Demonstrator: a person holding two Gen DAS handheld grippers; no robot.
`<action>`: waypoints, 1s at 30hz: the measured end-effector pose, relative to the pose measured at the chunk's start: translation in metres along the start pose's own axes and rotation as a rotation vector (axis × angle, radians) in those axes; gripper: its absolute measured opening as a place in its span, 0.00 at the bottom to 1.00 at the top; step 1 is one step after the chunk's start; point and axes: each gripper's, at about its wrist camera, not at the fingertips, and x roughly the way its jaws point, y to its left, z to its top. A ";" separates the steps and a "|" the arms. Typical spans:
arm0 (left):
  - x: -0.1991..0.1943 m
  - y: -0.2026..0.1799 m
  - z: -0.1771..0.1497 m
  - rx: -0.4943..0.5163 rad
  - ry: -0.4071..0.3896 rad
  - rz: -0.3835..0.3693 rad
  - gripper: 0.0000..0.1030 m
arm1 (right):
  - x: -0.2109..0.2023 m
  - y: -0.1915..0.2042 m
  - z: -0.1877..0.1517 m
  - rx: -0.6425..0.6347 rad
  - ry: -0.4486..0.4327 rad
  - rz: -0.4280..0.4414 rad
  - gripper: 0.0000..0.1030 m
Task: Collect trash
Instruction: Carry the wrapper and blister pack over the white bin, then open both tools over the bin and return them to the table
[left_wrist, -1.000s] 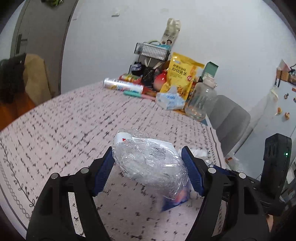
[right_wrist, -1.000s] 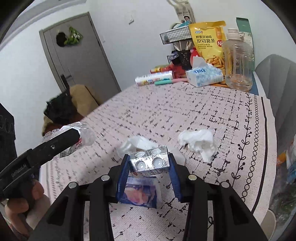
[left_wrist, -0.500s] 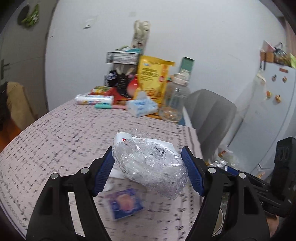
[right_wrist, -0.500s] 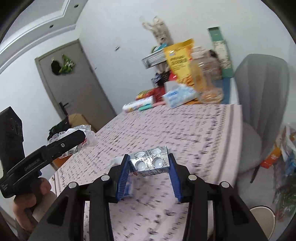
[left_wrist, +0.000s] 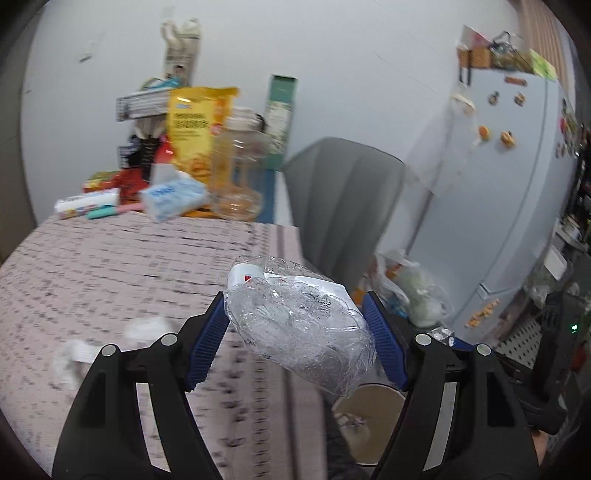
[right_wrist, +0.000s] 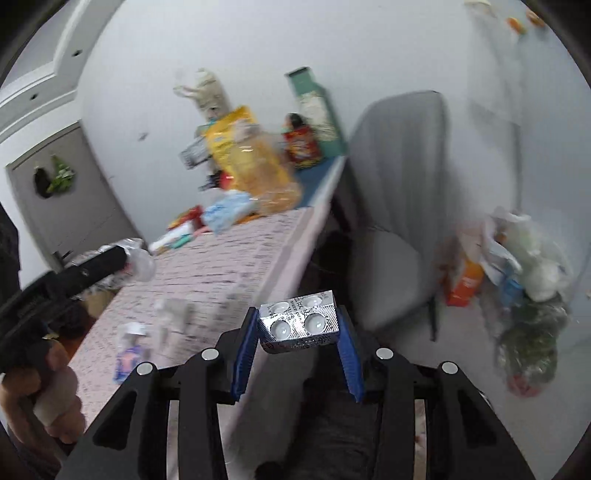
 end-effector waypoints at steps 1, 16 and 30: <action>0.008 -0.008 -0.001 0.006 0.012 -0.015 0.71 | 0.000 -0.012 -0.001 0.013 0.000 -0.022 0.40; 0.097 -0.096 -0.040 0.052 0.207 -0.135 0.71 | 0.019 -0.130 -0.047 0.146 0.100 -0.216 0.42; 0.140 -0.157 -0.079 0.113 0.396 -0.223 0.71 | -0.047 -0.177 -0.051 0.190 0.054 -0.365 0.78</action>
